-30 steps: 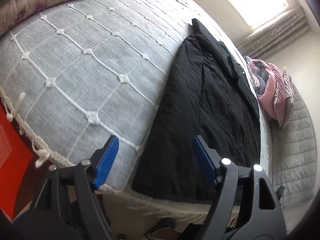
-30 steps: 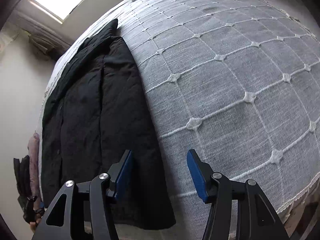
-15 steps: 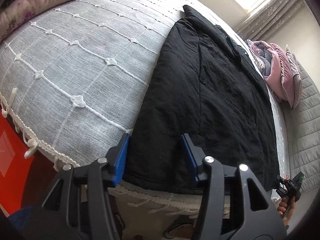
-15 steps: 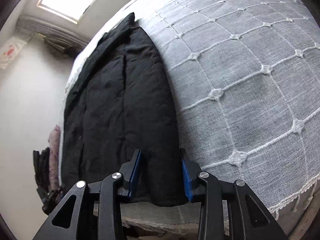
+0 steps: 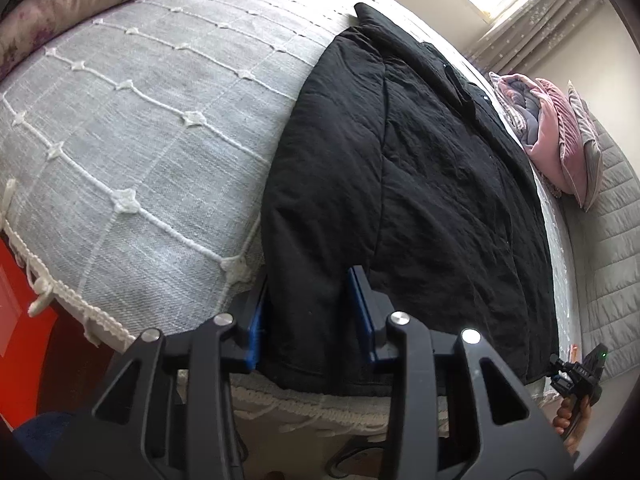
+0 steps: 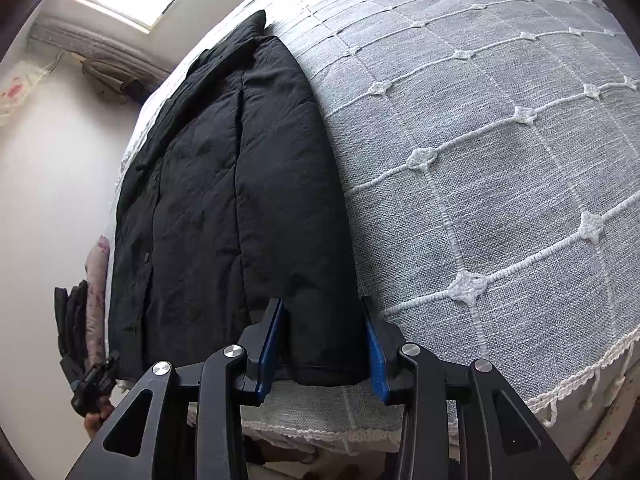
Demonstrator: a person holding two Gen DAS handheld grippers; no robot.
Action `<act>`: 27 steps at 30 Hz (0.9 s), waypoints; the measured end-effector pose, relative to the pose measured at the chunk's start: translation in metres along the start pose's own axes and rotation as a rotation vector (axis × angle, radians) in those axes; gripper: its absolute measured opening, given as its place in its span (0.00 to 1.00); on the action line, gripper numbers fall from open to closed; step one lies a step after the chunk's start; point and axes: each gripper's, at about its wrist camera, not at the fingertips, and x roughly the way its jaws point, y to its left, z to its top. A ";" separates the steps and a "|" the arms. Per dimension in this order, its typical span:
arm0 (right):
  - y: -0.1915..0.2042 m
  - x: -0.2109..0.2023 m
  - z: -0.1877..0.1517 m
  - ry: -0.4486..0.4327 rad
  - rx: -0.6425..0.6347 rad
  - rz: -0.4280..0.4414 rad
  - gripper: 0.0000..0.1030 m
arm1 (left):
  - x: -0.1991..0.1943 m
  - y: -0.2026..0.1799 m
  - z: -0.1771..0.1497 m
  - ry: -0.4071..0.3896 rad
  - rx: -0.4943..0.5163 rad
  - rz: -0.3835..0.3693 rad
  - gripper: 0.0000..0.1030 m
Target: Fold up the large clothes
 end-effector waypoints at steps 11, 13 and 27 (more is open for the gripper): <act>0.015 -0.044 -0.012 -0.186 -0.004 0.231 0.10 | -0.039 0.003 0.002 -0.081 -0.066 -0.110 0.08; 0.022 -0.056 -0.019 -0.228 -0.005 0.251 0.09 | -0.058 -0.001 -0.001 -0.116 -0.061 -0.113 0.07; 0.028 -0.207 -0.122 -0.500 -0.113 0.357 0.07 | -0.232 0.024 -0.065 -0.259 -0.043 -0.315 0.06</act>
